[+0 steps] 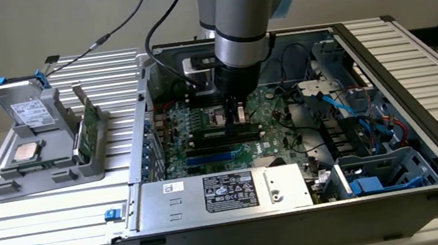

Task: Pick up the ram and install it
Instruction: 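Insert the ram into the slot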

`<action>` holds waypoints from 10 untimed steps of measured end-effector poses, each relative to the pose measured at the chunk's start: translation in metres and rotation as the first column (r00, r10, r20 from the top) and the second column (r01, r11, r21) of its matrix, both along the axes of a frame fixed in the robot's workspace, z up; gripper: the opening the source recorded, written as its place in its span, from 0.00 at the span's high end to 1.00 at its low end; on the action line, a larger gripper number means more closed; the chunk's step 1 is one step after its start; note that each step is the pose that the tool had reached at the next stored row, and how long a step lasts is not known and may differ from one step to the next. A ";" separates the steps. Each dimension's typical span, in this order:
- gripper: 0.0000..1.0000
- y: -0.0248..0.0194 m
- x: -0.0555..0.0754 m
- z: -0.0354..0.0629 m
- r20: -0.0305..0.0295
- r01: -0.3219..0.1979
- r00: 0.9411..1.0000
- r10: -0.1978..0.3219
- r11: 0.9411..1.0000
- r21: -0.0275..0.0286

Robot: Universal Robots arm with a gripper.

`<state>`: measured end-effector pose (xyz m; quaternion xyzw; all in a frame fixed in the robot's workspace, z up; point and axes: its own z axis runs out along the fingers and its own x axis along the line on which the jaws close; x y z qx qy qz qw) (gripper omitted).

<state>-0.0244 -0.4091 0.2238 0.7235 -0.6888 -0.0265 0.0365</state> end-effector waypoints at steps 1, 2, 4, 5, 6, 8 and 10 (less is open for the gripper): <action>0.85 -0.0001 0.000 -0.0003 0.000 -0.001 1.000 0.001 1.000 0.000; 0.85 -0.0001 0.000 -0.0005 0.000 -0.001 1.000 0.001 1.000 0.000; 0.85 -0.0001 0.000 -0.0007 0.000 -0.003 1.000 0.003 1.000 0.000; 0.85 -0.0001 0.000 -0.0009 0.000 -0.004 1.000 0.004 1.000 0.000; 0.85 -0.0001 0.001 -0.0011 0.000 -0.006 1.000 0.006 1.000 0.000; 0.85 -0.0001 0.001 -0.0012 0.000 -0.009 1.000 0.009 1.000 0.000; 0.85 -0.0001 0.001 -0.0013 0.000 -0.009 1.000 0.009 1.000 -0.001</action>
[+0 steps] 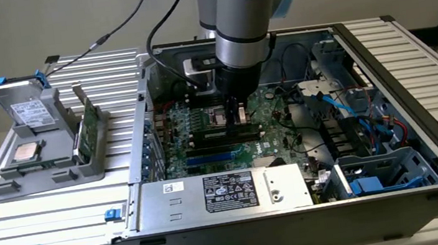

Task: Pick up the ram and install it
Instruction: 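Insert the ram into the slot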

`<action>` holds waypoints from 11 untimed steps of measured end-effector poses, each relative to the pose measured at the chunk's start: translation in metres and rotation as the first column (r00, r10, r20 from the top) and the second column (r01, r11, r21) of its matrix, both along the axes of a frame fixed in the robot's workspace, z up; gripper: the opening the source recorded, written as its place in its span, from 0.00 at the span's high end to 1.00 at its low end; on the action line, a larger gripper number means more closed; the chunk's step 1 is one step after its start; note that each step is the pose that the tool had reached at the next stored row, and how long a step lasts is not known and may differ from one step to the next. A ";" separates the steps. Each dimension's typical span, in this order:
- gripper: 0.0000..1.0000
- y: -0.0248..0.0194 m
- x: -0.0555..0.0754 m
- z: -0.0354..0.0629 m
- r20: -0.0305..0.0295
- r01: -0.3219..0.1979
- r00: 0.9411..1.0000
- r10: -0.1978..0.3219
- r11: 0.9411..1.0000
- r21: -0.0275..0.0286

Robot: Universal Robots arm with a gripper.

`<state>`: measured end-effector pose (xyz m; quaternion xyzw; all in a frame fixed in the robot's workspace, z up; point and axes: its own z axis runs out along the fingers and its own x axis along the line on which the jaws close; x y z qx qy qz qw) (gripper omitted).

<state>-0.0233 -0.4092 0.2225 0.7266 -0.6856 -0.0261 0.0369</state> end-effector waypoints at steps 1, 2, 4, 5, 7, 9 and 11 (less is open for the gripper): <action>0.85 0.0000 0.000 0.0000 0.000 0.000 1.000 0.000 1.000 0.000; 0.85 0.0000 0.000 -0.0001 0.000 0.000 1.000 0.000 1.000 0.000; 0.85 0.0000 0.000 -0.0001 0.000 0.000 1.000 0.000 1.000 0.000; 0.85 0.0000 0.000 -0.0002 0.000 0.000 1.000 0.000 1.000 0.000; 0.85 0.0001 0.000 -0.0009 0.000 0.000 1.000 0.000 1.000 -0.001; 0.85 0.0000 0.000 -0.0016 0.000 0.000 1.000 0.000 1.000 -0.004; 0.85 0.0000 0.000 -0.0020 0.000 0.000 1.000 0.000 1.000 -0.007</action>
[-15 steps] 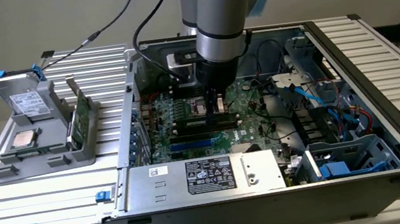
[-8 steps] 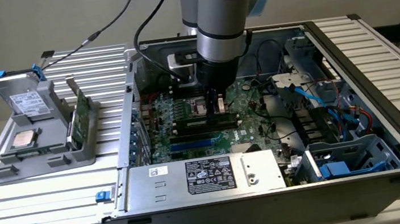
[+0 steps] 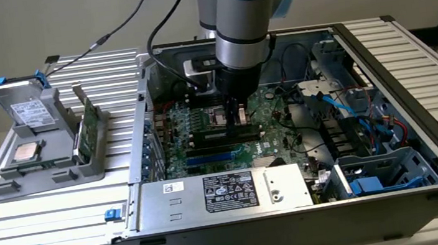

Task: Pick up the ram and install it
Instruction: 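Insert the ram into the slot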

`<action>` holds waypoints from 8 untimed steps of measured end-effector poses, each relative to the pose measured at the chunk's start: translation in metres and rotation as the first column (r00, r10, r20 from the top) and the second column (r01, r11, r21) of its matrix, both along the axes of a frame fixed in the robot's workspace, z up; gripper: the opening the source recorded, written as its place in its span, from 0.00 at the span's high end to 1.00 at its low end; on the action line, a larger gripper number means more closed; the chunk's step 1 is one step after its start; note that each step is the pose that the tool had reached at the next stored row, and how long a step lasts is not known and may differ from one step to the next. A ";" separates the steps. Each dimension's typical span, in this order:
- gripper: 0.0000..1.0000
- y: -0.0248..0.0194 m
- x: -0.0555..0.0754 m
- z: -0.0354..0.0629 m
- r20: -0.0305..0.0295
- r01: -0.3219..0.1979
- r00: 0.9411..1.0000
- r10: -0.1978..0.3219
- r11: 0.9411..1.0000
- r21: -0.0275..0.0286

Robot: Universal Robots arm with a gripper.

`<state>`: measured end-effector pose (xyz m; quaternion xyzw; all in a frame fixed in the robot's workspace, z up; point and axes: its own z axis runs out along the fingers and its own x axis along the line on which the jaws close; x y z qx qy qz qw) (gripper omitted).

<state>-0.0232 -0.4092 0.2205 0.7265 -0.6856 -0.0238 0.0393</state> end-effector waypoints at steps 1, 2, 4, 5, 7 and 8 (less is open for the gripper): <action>0.85 0.0000 0.000 0.0000 0.000 0.000 1.000 0.000 1.000 -0.001; 0.85 -0.0001 0.000 0.0001 0.000 0.000 1.000 0.000 1.000 -0.001; 0.85 0.0000 0.000 -0.0001 0.000 0.000 1.000 0.000 1.000 -0.001; 0.85 0.0000 0.000 -0.0001 0.000 0.000 1.000 0.000 1.000 -0.001; 0.85 0.0000 0.000 -0.0003 0.000 0.000 1.000 0.000 1.000 -0.002; 0.85 0.0000 0.000 -0.0005 0.000 0.000 1.000 0.000 1.000 -0.002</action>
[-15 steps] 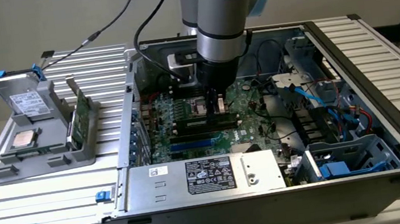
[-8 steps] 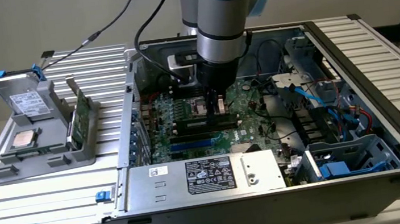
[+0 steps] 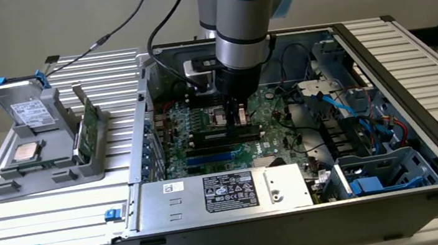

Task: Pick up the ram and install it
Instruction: 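Insert the ram into the slot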

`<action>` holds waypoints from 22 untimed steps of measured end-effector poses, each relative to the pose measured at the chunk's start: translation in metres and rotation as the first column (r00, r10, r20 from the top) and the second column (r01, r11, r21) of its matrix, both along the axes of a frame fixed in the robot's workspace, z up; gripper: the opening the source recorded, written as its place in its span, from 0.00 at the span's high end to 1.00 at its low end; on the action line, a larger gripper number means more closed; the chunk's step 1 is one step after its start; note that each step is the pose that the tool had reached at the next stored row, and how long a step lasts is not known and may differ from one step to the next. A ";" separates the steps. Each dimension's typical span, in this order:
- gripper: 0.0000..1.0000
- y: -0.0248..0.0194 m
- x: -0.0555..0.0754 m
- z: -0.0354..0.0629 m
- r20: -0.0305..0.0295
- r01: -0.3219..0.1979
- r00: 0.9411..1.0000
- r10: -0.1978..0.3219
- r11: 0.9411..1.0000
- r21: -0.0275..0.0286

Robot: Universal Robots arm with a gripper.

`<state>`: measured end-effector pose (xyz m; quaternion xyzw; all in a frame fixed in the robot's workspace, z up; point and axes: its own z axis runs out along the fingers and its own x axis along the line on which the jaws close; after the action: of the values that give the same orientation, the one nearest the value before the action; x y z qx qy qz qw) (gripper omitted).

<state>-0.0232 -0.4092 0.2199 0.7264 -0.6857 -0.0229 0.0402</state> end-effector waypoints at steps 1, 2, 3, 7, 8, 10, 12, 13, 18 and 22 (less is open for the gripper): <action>0.85 0.0000 0.000 -0.0002 0.000 0.000 1.000 0.000 1.000 -0.001; 0.85 -0.0001 0.000 -0.0003 0.000 0.000 1.000 0.000 1.000 -0.003; 0.85 -0.0001 0.000 -0.0003 0.000 0.000 1.000 0.000 1.000 -0.004; 0.85 -0.0001 0.000 -0.0004 0.000 0.000 1.000 0.000 1.000 -0.006; 0.85 -0.0001 0.000 -0.0004 0.000 0.000 1.000 0.000 1.000 -0.007; 0.85 0.0000 0.000 -0.0005 0.000 0.000 1.000 0.000 1.000 -0.006; 0.85 -0.0001 0.000 -0.0007 0.000 0.001 1.000 -0.001 1.000 -0.007; 0.85 -0.0001 0.000 -0.0008 0.000 0.002 1.000 -0.002 1.000 -0.006; 0.85 -0.0001 0.000 -0.0013 0.000 0.013 1.000 -0.013 1.000 -0.007; 0.85 0.0000 0.000 -0.0017 0.000 0.020 1.000 -0.020 1.000 -0.007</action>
<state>-0.0233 -0.4092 0.2183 0.7194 -0.6930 -0.0211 0.0424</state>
